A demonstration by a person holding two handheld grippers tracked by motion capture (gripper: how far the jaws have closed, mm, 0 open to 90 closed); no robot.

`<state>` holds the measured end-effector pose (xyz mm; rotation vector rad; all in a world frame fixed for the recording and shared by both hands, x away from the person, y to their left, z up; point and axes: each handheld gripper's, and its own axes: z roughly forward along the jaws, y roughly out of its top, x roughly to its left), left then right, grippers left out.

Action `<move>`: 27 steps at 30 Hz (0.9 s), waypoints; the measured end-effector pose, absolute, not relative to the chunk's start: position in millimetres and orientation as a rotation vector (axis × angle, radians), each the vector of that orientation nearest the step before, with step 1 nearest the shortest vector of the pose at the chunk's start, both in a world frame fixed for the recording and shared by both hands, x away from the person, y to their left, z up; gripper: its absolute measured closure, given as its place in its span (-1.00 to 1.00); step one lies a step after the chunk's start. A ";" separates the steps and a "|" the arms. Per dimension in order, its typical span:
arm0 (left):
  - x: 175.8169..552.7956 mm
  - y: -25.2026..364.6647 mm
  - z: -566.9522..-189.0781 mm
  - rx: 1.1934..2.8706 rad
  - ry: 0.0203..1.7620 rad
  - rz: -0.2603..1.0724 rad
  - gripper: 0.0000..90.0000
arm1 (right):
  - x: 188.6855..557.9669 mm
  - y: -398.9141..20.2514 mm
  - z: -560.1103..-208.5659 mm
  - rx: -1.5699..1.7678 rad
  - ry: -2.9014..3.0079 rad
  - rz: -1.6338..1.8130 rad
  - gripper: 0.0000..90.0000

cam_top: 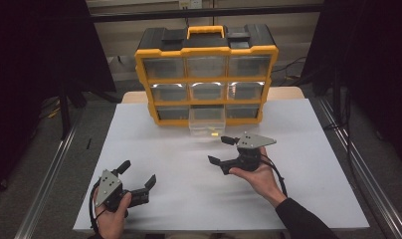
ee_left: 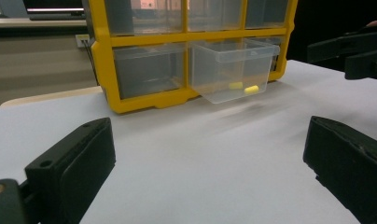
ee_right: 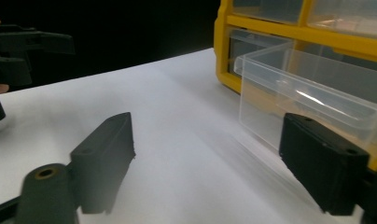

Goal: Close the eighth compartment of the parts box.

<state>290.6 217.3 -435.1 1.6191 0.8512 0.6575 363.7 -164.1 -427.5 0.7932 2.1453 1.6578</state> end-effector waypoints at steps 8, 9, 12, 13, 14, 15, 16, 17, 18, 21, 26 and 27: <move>290.6 217.3 -435.1 1.619 0.852 0.657 -0.95 | 372.6 -154.9 -426.6 0.761 2.183 1.681 -0.38; 290.8 217.4 -435.0 1.620 0.850 0.663 -0.95 | 373.7 -153.7 -426.7 0.762 2.186 1.682 -0.37; 290.6 217.1 -435.1 1.617 0.851 0.657 -0.95 | 377.8 -151.1 -427.8 0.752 2.199 1.688 -0.23; 290.6 217.2 -435.1 1.616 0.851 0.657 -0.95 | 379.2 -150.1 -428.6 0.751 2.202 1.689 -0.20; 290.8 217.3 -435.1 1.615 0.851 0.657 -0.95 | 380.5 -149.3 -429.2 0.746 2.207 1.684 -0.15; 291.0 217.2 -435.2 1.611 0.852 0.657 -0.95 | 382.0 -148.4 -429.3 0.742 2.214 1.682 -0.09; 290.9 217.2 -435.2 1.611 0.853 0.657 -0.95 | 383.6 -147.5 -429.1 0.738 2.216 1.682 -0.03; 290.7 217.4 -435.0 1.614 0.851 0.658 -0.95 | 384.8 -146.6 -428.5 0.737 2.219 1.682 0.01; 290.8 217.3 -435.0 1.613 0.847 0.657 -0.95 | 386.5 -145.5 -427.8 0.729 2.217 1.684 0.04; 290.9 217.4 -435.0 1.613 0.852 0.659 -0.95 | 389.9 -143.1 -426.8 0.729 2.217 1.688 0.17; 291.2 217.4 -435.0 1.613 0.848 0.655 -0.95 | 393.8 -140.0 -431.0 0.713 2.233 1.695 0.38; 291.0 217.6 -434.7 1.613 0.846 0.658 -0.95 | 393.7 -139.7 -432.2 0.714 2.241 1.694 0.41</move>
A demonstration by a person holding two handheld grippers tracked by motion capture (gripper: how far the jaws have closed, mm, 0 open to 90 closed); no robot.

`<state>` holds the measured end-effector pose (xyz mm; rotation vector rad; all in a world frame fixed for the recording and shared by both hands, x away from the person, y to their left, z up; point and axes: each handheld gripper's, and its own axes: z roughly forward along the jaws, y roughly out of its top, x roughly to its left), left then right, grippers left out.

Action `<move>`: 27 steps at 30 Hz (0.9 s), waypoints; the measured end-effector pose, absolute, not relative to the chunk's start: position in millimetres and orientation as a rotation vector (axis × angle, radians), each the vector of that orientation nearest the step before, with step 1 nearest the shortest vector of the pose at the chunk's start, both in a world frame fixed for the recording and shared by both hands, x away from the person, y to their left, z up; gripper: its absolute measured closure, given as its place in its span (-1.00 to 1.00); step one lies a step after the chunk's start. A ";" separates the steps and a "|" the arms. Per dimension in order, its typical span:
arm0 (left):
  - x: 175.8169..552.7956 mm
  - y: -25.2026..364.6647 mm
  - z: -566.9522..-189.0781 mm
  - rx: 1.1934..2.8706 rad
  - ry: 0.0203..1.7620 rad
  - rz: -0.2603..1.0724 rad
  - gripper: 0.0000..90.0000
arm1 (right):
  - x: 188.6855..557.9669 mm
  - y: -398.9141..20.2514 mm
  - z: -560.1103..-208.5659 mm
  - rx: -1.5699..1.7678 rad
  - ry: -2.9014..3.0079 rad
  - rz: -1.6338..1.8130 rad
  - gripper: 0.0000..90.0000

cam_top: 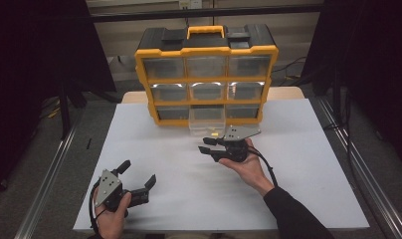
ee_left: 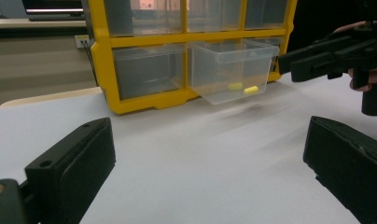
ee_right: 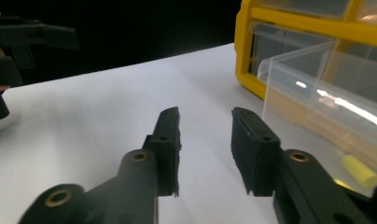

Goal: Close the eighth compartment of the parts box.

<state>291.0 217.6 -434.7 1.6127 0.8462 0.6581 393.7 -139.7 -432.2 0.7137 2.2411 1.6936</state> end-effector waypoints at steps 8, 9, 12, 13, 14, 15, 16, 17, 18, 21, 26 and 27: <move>290.8 218.2 -434.6 1.611 0.844 0.661 -0.95 | 395.0 -138.7 -440.8 0.710 2.279 1.663 0.88; 290.9 218.2 -434.6 1.612 0.845 0.661 -0.95 | 395.2 -138.7 -441.2 0.704 2.285 1.662 0.95; 291.1 217.7 -434.6 1.614 0.844 0.659 -0.95 | 396.6 -139.3 -441.6 0.703 2.292 1.658 1.00; 290.9 217.2 -434.6 1.612 0.846 0.660 -0.95 | 397.2 -139.6 -441.5 0.705 2.291 1.654 1.00; 290.6 216.8 -434.7 1.612 0.849 0.654 -0.95 | 397.9 -139.9 -441.1 0.712 2.288 1.648 1.00; 290.7 216.6 -434.7 1.612 0.849 0.654 -0.95 | 398.9 -140.2 -440.3 0.718 2.283 1.645 1.00; 290.9 217.0 -434.6 1.616 0.845 0.659 -0.95 | 400.3 -140.7 -439.2 0.727 2.280 1.641 1.00; 290.9 216.9 -434.6 1.616 0.846 0.659 -0.95 | 402.3 -141.1 -438.3 0.735 2.274 1.642 1.00; 291.1 217.1 -434.5 1.617 0.843 0.660 -0.95 | 404.5 -141.6 -437.2 0.741 2.269 1.638 1.00; 291.4 217.3 -434.8 1.618 0.843 0.659 -0.95 | 410.9 -141.8 -435.7 0.746 2.281 1.613 1.00; 291.9 217.4 -434.9 1.613 0.846 0.659 -0.95 | 421.6 -141.6 -434.9 0.758 2.296 1.575 1.00; 291.9 216.9 -435.2 1.611 0.850 0.651 -0.95 | 423.6 -141.6 -435.0 0.761 2.295 1.571 1.00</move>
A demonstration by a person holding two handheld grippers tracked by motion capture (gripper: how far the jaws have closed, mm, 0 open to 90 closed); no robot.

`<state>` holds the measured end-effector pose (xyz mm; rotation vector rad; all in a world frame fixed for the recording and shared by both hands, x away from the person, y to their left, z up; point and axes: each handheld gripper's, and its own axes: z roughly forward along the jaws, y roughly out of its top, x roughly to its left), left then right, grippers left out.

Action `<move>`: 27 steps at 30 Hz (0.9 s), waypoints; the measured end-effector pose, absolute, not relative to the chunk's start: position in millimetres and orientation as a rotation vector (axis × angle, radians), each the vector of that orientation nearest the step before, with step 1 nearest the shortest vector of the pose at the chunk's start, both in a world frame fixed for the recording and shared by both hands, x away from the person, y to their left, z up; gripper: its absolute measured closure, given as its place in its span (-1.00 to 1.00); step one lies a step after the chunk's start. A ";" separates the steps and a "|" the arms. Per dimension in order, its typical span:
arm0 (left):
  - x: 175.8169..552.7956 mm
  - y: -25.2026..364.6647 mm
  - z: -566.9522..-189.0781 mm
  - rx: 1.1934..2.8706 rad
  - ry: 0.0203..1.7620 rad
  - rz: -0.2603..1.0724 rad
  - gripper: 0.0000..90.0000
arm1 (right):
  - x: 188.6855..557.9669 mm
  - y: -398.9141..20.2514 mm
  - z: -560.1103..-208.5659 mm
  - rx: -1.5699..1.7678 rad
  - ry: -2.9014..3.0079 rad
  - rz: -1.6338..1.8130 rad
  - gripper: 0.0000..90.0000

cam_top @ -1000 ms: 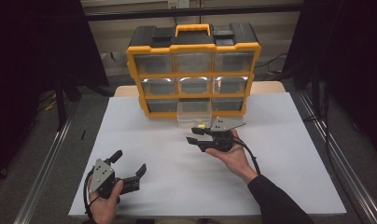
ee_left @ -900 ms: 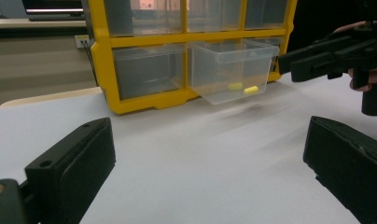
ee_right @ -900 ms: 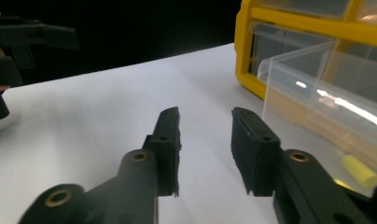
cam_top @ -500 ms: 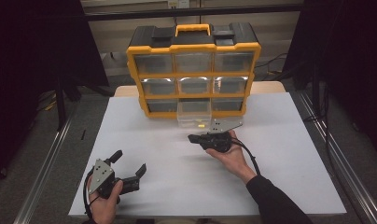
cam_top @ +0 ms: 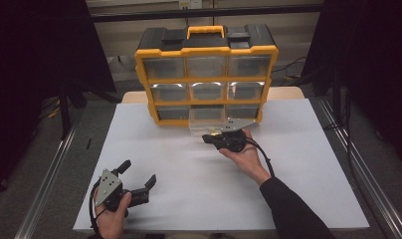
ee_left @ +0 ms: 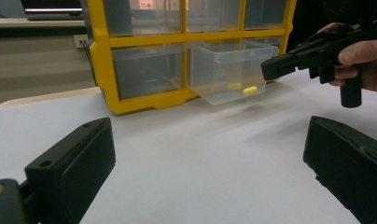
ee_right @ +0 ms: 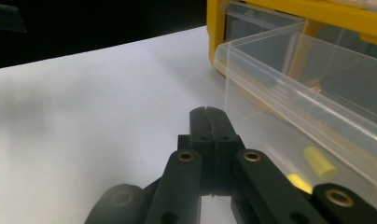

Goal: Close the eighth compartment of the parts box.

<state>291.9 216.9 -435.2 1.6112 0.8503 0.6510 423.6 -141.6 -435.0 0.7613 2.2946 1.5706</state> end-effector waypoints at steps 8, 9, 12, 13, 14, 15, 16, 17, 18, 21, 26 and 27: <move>292.2 217.5 -435.0 1.614 0.847 0.657 -0.95 | 433.9 -141.1 -431.6 0.768 2.313 1.535 1.00; 292.1 217.4 -435.0 1.614 0.845 0.658 -0.95 | 435.4 -141.2 -432.4 0.776 2.315 1.530 1.00; 291.9 217.1 -435.1 1.610 0.848 0.654 -0.95 | 439.2 -141.1 -434.9 0.787 2.325 1.516 1.00; 292.1 217.2 -435.1 1.610 0.848 0.654 -0.95 | 439.7 -140.6 -435.5 0.787 2.328 1.513 1.00; 292.2 217.2 -435.1 1.611 0.849 0.653 -0.95 | 440.4 -140.1 -436.2 0.786 2.329 1.503 1.00; 292.3 217.2 -435.1 1.610 0.849 0.653 -0.95 | 441.2 -139.5 -437.1 0.789 2.330 1.500 1.00; 292.2 217.1 -435.1 1.610 0.848 0.653 -0.95 | 442.0 -139.2 -437.8 0.791 2.329 1.494 1.00; 292.0 217.1 -435.0 1.609 0.847 0.653 -0.95 | 443.0 -139.0 -438.6 0.797 2.325 1.494 1.00; 292.0 217.4 -434.9 1.612 0.844 0.658 -0.95 | 443.9 -138.9 -439.4 0.803 2.321 1.489 1.00; 292.1 217.6 -434.9 1.611 0.846 0.657 -0.95 | 445.5 -138.8 -440.4 0.805 2.305 1.491 1.00; 292.1 216.9 -435.1 1.611 0.848 0.650 -0.95 | 447.0 -137.7 -438.5 0.809 2.276 1.490 1.00; 292.0 216.8 -435.1 1.609 0.848 0.651 -0.95 | 447.5 -137.5 -439.1 0.810 2.273 1.485 1.00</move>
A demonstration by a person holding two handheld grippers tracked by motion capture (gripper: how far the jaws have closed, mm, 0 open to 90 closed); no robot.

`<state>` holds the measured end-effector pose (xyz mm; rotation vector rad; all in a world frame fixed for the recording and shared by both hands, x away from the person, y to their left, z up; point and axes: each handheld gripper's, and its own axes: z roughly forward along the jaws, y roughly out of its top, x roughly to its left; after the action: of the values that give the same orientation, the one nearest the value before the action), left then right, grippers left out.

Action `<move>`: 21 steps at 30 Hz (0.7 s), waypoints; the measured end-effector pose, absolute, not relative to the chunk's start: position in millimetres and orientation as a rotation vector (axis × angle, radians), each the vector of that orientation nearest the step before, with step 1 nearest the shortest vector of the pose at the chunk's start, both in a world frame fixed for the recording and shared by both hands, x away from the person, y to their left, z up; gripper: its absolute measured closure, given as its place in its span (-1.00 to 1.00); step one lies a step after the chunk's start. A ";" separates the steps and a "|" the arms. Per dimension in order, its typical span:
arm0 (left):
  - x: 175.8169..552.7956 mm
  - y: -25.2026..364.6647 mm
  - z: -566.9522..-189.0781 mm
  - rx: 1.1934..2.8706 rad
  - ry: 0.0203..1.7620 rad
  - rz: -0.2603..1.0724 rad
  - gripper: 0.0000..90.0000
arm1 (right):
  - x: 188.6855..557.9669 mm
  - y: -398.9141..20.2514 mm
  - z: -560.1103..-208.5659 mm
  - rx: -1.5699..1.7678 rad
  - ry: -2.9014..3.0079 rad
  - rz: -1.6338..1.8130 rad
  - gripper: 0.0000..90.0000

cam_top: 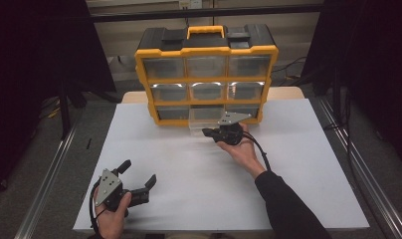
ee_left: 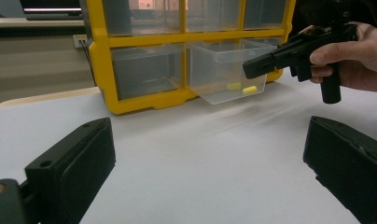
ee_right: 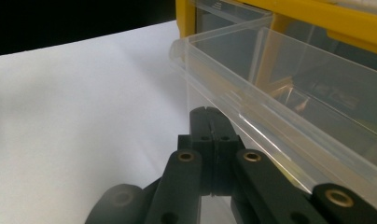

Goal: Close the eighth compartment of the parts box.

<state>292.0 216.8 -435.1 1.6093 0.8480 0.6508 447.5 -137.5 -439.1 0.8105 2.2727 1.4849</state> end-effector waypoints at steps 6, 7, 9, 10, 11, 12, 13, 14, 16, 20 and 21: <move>292.1 217.0 -435.0 1.609 0.846 0.652 -0.95 | 450.2 -137.5 -440.8 0.826 2.266 1.474 1.00; 292.2 217.1 -435.1 1.610 0.846 0.652 -0.95 | 450.5 -137.4 -440.7 0.824 2.267 1.472 1.00; 292.3 217.1 -435.0 1.610 0.847 0.652 -0.95 | 451.1 -137.0 -440.8 0.825 2.269 1.465 1.00; 292.2 217.1 -435.0 1.610 0.847 0.653 -0.95 | 451.6 -136.6 -441.0 0.824 2.270 1.462 1.00; 292.2 217.1 -435.0 1.609 0.846 0.653 -0.95 | 451.9 -136.3 -441.1 0.824 2.271 1.461 1.00; 292.1 217.0 -435.0 1.608 0.847 0.652 -0.95 | 452.3 -136.0 -441.3 0.824 2.269 1.461 1.00; 292.1 217.1 -435.0 1.609 0.847 0.652 -0.95 | 452.7 -135.6 -441.7 0.826 2.268 1.462 1.00; 292.1 217.2 -435.0 1.610 0.847 0.653 -0.95 | 453.0 -135.1 -441.9 0.829 2.268 1.462 1.00; 292.1 217.3 -434.9 1.610 0.847 0.653 -0.95 | 453.7 -133.9 -442.1 0.826 2.271 1.466 1.00; 292.2 217.6 -434.8 1.612 0.844 0.657 -0.95 | 455.8 -132.7 -441.5 0.828 2.272 1.455 1.00; 292.1 217.3 -434.9 1.610 0.846 0.653 -0.95 | 456.4 -132.6 -441.6 0.827 2.271 1.458 1.00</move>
<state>292.1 217.3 -434.9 1.6103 0.8464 0.6533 456.4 -132.6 -441.6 0.8271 2.2712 1.4581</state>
